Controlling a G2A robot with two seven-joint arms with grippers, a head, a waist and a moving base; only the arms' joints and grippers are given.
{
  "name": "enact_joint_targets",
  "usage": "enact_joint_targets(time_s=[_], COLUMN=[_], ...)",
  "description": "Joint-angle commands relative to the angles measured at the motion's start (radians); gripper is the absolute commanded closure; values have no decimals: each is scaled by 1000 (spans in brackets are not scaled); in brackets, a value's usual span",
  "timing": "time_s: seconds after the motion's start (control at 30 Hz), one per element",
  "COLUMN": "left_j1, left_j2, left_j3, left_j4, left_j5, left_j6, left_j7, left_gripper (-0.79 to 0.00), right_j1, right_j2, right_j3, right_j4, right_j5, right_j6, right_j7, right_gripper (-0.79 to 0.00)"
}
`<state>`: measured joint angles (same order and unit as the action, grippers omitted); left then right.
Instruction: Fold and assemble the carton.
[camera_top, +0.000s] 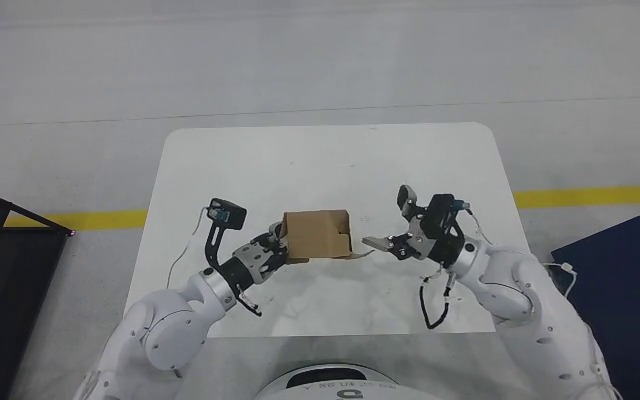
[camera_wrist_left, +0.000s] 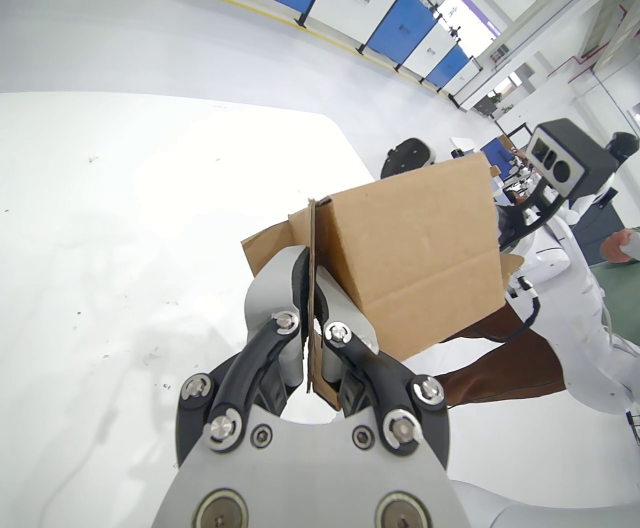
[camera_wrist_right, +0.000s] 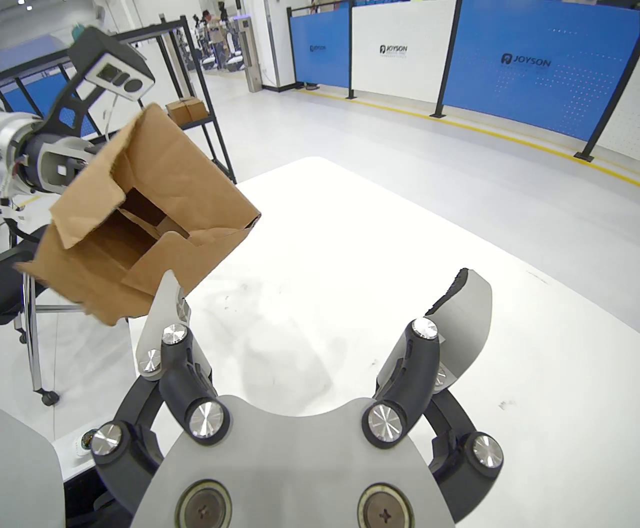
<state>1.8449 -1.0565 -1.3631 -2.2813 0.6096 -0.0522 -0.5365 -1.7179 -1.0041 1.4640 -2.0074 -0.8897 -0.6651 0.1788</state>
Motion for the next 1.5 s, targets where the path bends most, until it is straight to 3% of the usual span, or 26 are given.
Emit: enact_joint_targets(time_s=[0.0,0.2,0.37,0.83,1.47], left_j1=[1,3,-1,-8,-45], left_j2=[1,2,4,9,11], left_j3=[-7,-14,-1,45,83], left_j4=[1,-1,-4,-17,-16], left_j5=[-5,-9,8,66,74], left_j6=[-3,-13,-50,-116,-110], left_j7=[2,1,-20,-56,-88], left_gripper=[0,0,0,0,0], right_j1=[-12,-36,-27,71,133], right_j2=[5,21,26,37,105], right_j3=[41,108,104,-35,-114], right_j4=[-5,-17,-18,-18,-24], right_j5=[13,7,-8,-49,-1], right_j6=[-51,-271,-341,-347,-347], right_j7=[-14,-20,-3,97,143], right_gripper=[-785,-785,-785,-785,-785])
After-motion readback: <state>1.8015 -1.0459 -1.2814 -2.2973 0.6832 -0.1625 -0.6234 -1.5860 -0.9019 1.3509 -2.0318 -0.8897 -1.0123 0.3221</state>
